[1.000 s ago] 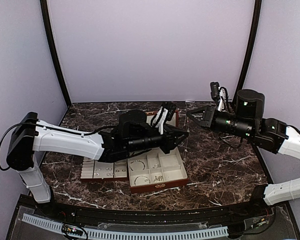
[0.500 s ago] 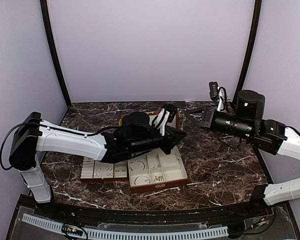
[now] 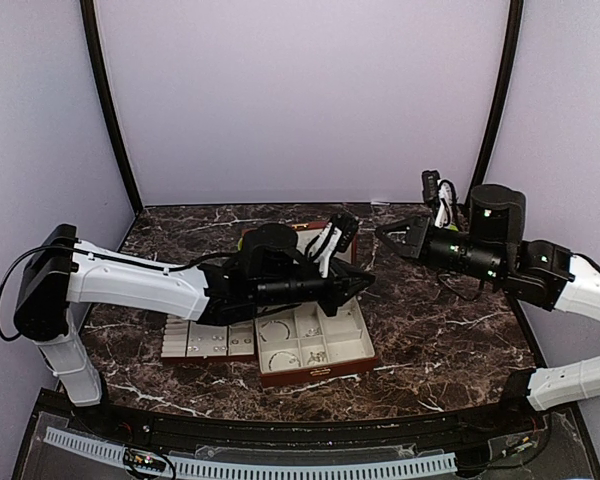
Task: Organize the mixed jewelry
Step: Adjust the necklace, then adjust the necklace on the larger divider.
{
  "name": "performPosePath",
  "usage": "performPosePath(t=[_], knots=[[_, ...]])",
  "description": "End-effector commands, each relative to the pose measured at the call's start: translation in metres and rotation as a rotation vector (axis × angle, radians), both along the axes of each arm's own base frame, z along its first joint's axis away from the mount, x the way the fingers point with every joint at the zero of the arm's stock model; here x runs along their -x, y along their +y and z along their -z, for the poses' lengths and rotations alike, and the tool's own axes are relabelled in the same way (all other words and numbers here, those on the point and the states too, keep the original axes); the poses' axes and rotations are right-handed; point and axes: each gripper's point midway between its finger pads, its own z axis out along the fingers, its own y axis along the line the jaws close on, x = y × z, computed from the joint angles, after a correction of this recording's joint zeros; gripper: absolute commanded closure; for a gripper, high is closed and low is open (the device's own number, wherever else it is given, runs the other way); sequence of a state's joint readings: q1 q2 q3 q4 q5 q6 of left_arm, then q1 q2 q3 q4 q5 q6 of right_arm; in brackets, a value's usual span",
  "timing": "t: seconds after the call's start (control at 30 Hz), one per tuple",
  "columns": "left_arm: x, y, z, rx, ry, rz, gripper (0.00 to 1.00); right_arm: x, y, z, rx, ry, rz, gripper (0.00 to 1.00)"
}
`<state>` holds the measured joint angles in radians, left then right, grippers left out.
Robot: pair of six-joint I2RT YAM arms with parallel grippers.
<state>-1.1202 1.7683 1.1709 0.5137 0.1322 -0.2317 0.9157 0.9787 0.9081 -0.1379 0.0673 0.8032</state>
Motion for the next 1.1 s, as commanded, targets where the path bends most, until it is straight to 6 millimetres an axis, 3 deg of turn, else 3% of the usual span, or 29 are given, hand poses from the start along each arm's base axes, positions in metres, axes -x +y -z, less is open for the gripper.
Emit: performPosePath(t=[0.0, 0.27, 0.5, 0.53, 0.63, 0.83, 1.07], knots=[[0.035, 0.003, -0.007, -0.030, 0.038, 0.174, 1.00, -0.007, -0.004, 0.024, 0.055, 0.053, 0.061, 1.00], [0.057, 0.006, 0.038, -0.095, 0.244, 0.251, 1.00, -0.010, -0.001, 0.095, 0.120, 0.184, 0.088, 1.00], [0.056, 0.013, 0.080, -0.154, 0.376, 0.201, 1.00, -0.001, 0.003, 0.129, 0.092, 0.208, 0.041, 1.00], [0.055, 0.013, 0.087, -0.162, 0.392, 0.194, 1.00, 0.000, 0.003, 0.132, 0.098, 0.204, 0.034, 0.98], [0.048, 0.014, 0.103, -0.178, 0.436, 0.161, 1.00, 0.001, 0.002, 0.140, 0.125, 0.193, 0.025, 0.81], [0.030, 0.022, 0.112, -0.181, 0.475, 0.098, 1.00, 0.009, -0.010, 0.152, 0.177, 0.163, 0.011, 0.54], [0.020, 0.034, 0.108, -0.169, 0.475, 0.051, 1.00, 0.036, -0.014, 0.171, 0.216, 0.106, -0.133, 0.62]])
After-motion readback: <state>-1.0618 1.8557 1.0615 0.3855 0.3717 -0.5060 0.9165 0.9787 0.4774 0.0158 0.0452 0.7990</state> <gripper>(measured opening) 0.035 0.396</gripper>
